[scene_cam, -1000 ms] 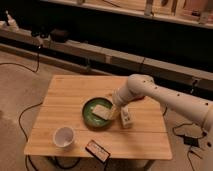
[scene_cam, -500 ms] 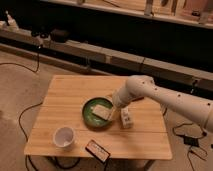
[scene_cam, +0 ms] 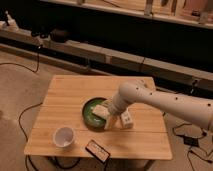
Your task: Place the eraser in the ceramic cup
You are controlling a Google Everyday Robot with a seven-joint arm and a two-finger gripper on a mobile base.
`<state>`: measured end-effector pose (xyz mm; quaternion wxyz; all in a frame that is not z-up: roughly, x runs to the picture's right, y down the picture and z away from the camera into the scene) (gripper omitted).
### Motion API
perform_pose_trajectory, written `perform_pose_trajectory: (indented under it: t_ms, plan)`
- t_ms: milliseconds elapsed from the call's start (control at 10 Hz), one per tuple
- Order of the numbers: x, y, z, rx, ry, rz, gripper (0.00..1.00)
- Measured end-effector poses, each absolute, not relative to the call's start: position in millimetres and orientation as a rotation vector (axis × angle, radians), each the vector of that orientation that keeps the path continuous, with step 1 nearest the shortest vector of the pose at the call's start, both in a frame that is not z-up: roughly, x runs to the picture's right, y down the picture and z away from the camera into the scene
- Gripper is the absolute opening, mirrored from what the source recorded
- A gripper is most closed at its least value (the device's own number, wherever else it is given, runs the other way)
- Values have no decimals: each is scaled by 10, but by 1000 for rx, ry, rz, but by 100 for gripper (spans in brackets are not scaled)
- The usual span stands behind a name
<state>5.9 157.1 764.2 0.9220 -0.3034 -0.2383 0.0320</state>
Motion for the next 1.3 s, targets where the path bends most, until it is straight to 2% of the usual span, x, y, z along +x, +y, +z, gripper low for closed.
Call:
perform_pose_trajectory:
  t_ms: [200, 600, 1000, 1300]
  plan:
    - [-23, 1756, 7579, -660, -481, 58, 79]
    - [-28, 1759, 7582, -662, -484, 62, 79]
    - [-349, 2051, 7281, -667, -631, 39, 79]
    - [-272, 2306, 7204, -695, -616, 37, 79]
